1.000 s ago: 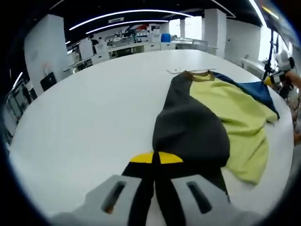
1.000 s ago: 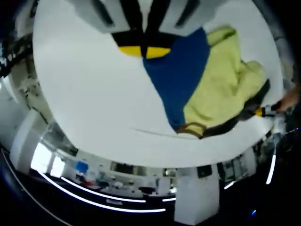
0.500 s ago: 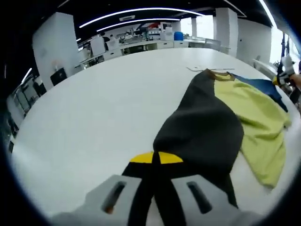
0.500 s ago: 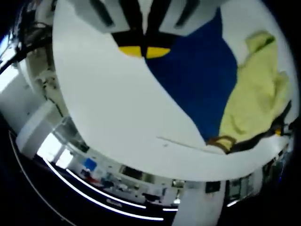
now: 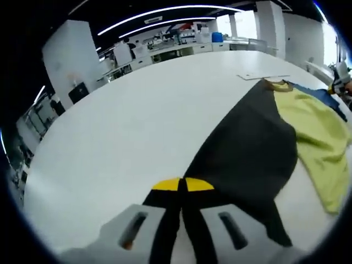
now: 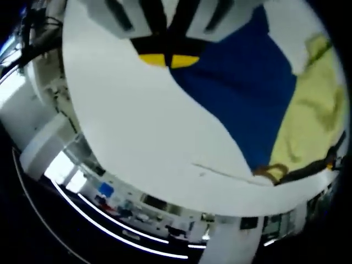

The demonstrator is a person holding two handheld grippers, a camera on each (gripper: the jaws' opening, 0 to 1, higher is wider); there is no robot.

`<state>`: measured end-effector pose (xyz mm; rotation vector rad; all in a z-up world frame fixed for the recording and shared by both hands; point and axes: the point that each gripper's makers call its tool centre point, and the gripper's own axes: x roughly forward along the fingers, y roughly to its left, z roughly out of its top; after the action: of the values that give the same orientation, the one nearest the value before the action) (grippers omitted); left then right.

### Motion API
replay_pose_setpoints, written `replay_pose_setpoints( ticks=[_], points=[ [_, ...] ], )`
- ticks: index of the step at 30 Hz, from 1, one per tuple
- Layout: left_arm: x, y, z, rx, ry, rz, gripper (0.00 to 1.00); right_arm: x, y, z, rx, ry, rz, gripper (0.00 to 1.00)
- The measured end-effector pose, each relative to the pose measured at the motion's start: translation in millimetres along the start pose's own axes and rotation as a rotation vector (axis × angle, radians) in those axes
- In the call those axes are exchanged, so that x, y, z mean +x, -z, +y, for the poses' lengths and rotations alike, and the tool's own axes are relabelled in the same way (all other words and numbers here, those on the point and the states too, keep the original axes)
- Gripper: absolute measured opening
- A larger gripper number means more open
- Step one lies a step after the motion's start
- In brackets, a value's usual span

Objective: Fold the garment on the visible template until the final outline fits inside the template.

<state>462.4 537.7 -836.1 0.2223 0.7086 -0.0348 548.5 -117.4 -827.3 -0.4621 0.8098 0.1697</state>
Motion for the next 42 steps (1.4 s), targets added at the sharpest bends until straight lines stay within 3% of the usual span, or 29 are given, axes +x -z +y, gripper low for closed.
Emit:
replay_pose_setpoints(
  ticks=[4, 10, 12, 15, 17, 21, 25, 28, 37, 42],
  points=[
    [3.4, -0.4, 4.3, 0.024, -0.007, 0.003, 0.0, 0.7, -5.6, -4.2, 0.014, 0.009, -0.031, 0.0],
    [3.3, -1.5, 6.4, 0.038, -0.021, 0.009, 0.01, 2.8, -3.3, -3.4, 0.044, -0.007, -0.022, 0.0],
    [-0.7, -3.9, 7.5, 0.054, -0.04, 0.002, 0.08, -0.8, -0.1, -4.5, 0.056, 0.003, -0.014, 0.0],
    [-9.9, -15.8, 4.9, 0.065, -0.039, -0.047, 0.23, -2.9, 3.9, -4.9, 0.066, -0.007, 0.004, 0.16],
    [-17.8, -24.3, -4.1, 0.067, -0.018, -0.072, 0.31, -6.0, 4.2, 2.2, 0.141, -0.068, -0.008, 0.25],
    [-29.4, -31.3, -18.0, 0.081, 0.021, -0.095, 0.43, -14.5, 0.6, 6.7, 0.18, -0.117, -0.041, 0.35],
    [-39.7, -33.6, -36.6, 0.062, 0.076, -0.118, 0.57, -28.5, -3.8, 16.2, 0.17, -0.161, -0.074, 0.53],
    [-47.2, -28.6, -49.2, 0.069, 0.116, -0.116, 0.63, -37.6, -12.8, 33.4, 0.165, -0.263, -0.118, 0.62],
    [-78.3, -15.8, -93.3, 0.095, 0.236, -0.146, 0.77, -79.0, -24.2, 87.9, 0.113, -0.507, -0.193, 0.79],
    [-95.2, -6.7, -121.1, 0.128, 0.302, -0.146, 0.83, -94.3, -19.5, 110.8, 0.057, -0.573, -0.196, 0.82]
  ],
)
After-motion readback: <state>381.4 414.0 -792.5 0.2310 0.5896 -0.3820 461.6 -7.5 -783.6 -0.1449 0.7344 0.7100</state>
